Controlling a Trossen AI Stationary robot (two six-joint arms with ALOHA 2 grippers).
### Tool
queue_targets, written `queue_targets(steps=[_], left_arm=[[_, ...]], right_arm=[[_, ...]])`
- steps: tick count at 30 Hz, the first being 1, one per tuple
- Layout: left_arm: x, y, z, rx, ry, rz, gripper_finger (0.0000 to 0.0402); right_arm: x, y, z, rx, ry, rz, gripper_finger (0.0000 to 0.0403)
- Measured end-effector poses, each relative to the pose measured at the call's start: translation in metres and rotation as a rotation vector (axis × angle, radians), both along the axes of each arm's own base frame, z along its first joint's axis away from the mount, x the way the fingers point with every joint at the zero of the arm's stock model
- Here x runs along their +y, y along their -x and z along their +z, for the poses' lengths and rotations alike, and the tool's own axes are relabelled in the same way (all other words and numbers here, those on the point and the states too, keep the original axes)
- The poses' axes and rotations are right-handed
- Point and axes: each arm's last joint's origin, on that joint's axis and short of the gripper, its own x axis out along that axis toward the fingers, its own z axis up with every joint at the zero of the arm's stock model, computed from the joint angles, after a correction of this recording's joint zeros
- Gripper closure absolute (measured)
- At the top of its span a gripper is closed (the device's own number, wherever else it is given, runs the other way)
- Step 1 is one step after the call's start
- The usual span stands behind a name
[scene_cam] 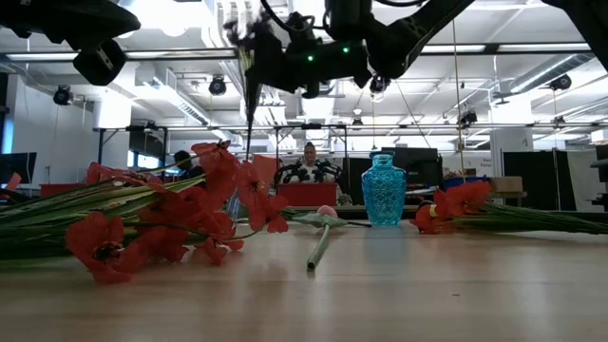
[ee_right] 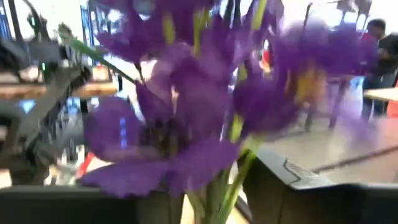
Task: Sort flowers into vase by color
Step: Put the bottom violet flowers into the transparent vase
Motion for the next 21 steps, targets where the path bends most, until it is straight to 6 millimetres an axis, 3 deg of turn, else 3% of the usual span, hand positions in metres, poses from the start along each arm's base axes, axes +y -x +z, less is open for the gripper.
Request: queue_targets(steps=[10, 21], left_arm=[[0.000, 0.000, 0.000, 0.002, 0.007, 0.003, 0.0402], [0.001, -0.002, -0.007, 0.063, 0.026, 0.063, 0.0402]], right_arm=[[-0.001, -0.003, -0.002, 0.154, -0.104, -0.003, 0.0173], [0.002, 0.010, 0.019, 0.348, -0.230, -0.022, 0.0083]])
